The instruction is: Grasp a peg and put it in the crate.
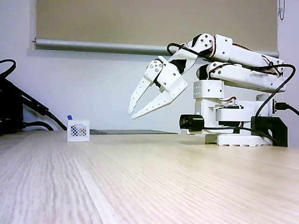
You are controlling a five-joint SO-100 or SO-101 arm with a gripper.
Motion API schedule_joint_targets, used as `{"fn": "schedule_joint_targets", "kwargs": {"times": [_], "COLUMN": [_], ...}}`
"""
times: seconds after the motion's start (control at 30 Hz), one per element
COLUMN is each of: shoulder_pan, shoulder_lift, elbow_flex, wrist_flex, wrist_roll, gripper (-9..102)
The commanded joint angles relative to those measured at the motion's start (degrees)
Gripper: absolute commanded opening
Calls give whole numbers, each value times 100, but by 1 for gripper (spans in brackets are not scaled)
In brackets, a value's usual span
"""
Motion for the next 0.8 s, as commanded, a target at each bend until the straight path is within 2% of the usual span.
{"fn": "schedule_joint_targets", "kwargs": {"times": [0.0, 0.77], "shoulder_pan": [-26, 53], "shoulder_lift": [79, 79], "elbow_flex": [-158, -167], "wrist_flex": [0, 0], "wrist_roll": [-211, 132], "gripper": [0, 0]}}
